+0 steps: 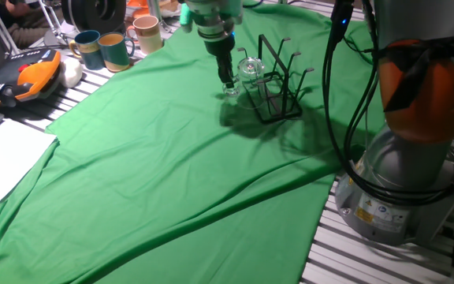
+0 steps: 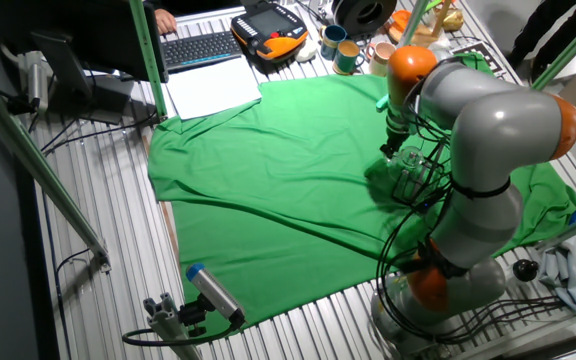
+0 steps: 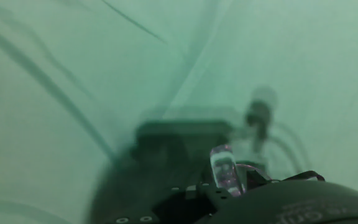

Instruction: Take the cup off the cup rack

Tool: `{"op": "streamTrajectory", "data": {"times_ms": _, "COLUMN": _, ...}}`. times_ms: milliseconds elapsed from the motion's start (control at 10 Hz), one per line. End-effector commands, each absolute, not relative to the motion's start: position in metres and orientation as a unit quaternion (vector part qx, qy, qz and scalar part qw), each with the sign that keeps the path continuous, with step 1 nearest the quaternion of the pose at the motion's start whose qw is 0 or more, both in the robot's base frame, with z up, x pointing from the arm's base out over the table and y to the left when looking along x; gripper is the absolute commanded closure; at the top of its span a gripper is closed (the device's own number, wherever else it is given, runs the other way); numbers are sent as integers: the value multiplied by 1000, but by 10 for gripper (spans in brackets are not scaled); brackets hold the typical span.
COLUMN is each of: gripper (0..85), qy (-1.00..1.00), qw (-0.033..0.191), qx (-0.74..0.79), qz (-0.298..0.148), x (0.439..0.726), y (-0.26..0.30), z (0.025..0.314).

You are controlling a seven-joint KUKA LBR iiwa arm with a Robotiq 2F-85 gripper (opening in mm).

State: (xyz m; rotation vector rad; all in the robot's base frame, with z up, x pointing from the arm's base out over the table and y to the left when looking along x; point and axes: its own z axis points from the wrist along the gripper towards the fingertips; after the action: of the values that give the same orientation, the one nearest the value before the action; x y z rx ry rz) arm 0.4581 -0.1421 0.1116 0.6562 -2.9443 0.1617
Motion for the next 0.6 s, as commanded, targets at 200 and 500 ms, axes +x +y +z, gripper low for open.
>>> {"op": "streamTrajectory", "data": {"times_ms": 200, "gripper": 850, "qy": -973, "qw": 62, "qx": 217, "qz": 53, "x": 458, "y": -144, "z": 111}}
{"op": "streamTrajectory", "data": {"times_ms": 500, "gripper": 850, "qy": -972, "qw": 78, "qx": 216, "qz": 49, "x": 467, "y": -135, "z": 125}}
